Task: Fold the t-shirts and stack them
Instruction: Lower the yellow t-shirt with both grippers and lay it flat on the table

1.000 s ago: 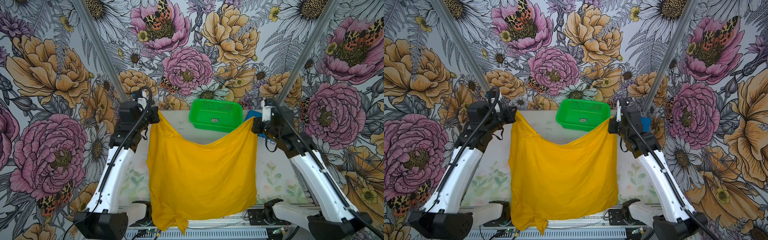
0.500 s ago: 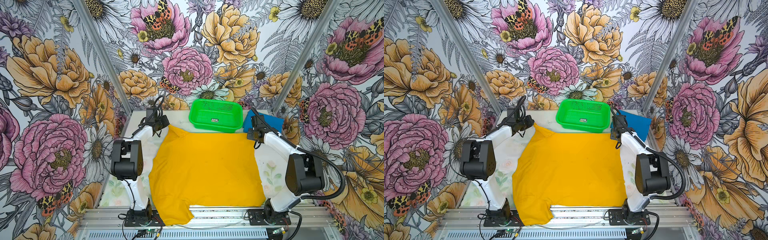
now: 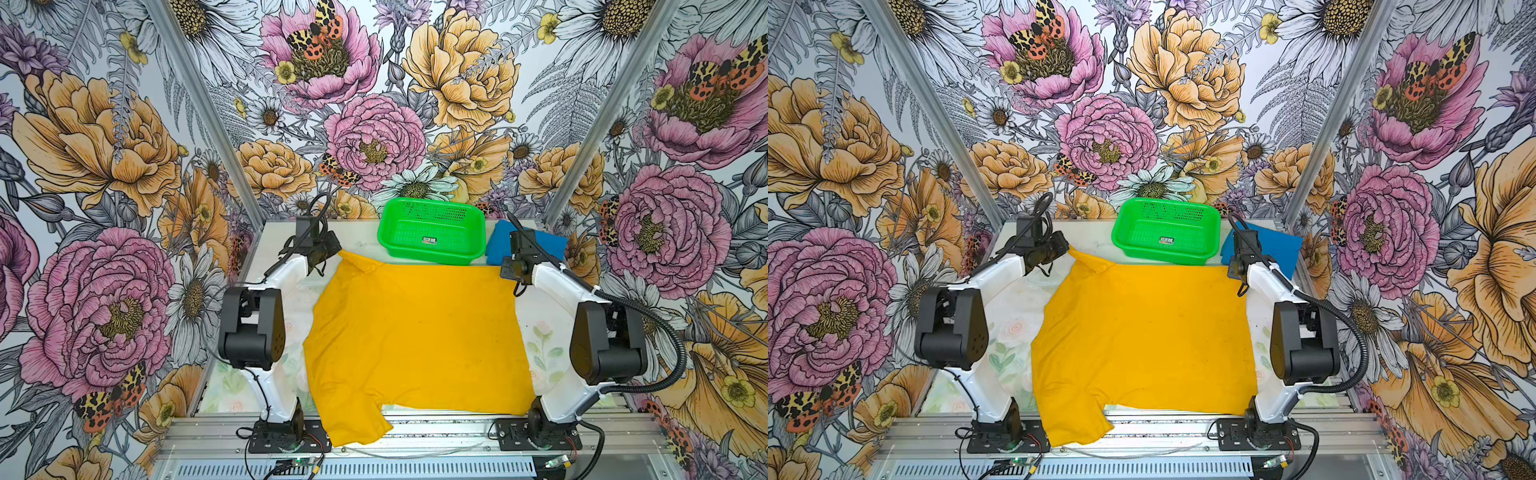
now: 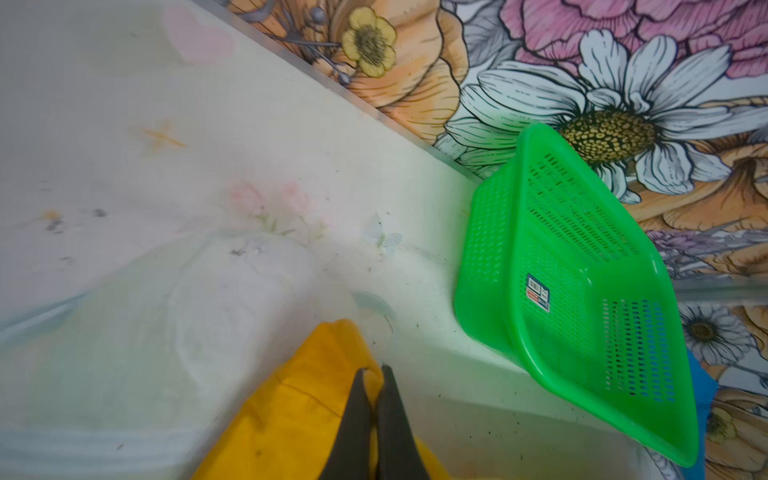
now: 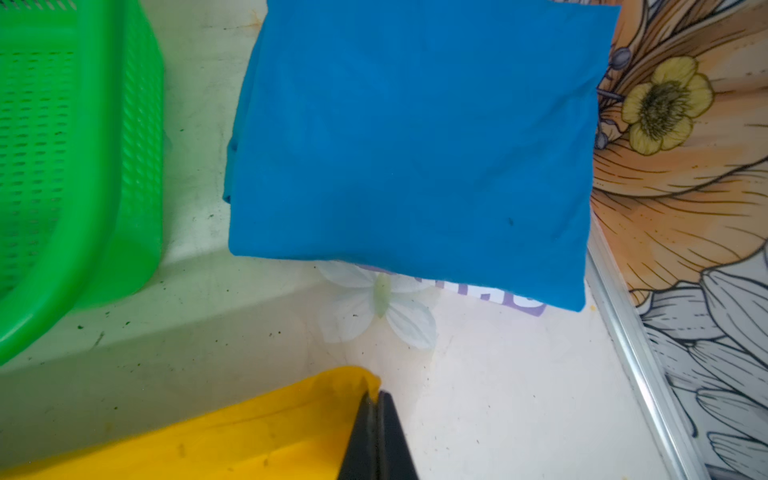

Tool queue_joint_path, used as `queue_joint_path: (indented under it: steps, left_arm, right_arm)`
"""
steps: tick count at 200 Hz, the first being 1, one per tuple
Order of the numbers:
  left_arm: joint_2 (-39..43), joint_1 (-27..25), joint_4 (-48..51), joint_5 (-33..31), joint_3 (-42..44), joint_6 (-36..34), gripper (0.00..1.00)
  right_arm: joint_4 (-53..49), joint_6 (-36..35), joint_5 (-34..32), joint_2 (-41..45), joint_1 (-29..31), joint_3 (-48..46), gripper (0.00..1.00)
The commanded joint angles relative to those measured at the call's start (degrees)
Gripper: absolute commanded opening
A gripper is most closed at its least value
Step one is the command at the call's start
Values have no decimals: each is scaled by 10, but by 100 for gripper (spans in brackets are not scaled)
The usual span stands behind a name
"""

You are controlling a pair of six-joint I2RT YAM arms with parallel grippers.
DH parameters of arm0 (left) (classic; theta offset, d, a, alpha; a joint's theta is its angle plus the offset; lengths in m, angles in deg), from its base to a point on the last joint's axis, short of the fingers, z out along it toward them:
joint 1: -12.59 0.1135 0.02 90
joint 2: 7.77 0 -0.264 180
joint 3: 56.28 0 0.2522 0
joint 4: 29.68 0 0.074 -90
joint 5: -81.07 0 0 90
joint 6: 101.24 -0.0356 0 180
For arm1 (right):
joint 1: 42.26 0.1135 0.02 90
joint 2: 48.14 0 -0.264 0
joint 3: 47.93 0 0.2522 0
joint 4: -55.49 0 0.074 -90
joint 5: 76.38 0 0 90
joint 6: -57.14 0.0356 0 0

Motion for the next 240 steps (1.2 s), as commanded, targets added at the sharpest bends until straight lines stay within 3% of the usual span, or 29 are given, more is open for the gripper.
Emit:
queue_joint_path:
  steps: [1, 19, 36, 49, 92, 115, 152, 183, 221, 240]
  left_arm:
    - [78, 8, 45, -141, 20, 10, 0]
    - [63, -47, 25, -110, 1, 2, 0]
    - [-8, -115, 54, -110, -76, -2, 0]
    - [-73, -134, 81, -112, -131, 1, 0]
    - [-183, -70, 46, -37, -199, 6, 0]
    - [-222, -36, 40, -14, -223, 1, 0]
    - [-248, -1, -34, 50, -194, 19, 0]
    - [-256, 15, -53, 73, -193, 21, 0]
    - [-254, 23, -41, 97, -212, 13, 0]
    - [-224, 20, -46, 92, -180, 13, 0]
  right_arm:
    - [27, -21, 54, -21, 11, 9, 0]
    - [27, -13, 58, -34, 10, 13, 0]
    - [26, -9, 46, -35, 7, 8, 0]
    - [25, -7, 37, -30, 1, 1, 0]
    - [9, 1, -47, 18, -10, -31, 0]
    - [11, -9, -42, 59, -7, -38, 0]
    - [10, -18, -55, 97, 23, -33, 0]
    - [9, -14, -30, 64, 24, -6, 0]
    - [52, -15, 22, -37, 24, 34, 0]
    - [84, -14, 37, -56, 25, 31, 0]
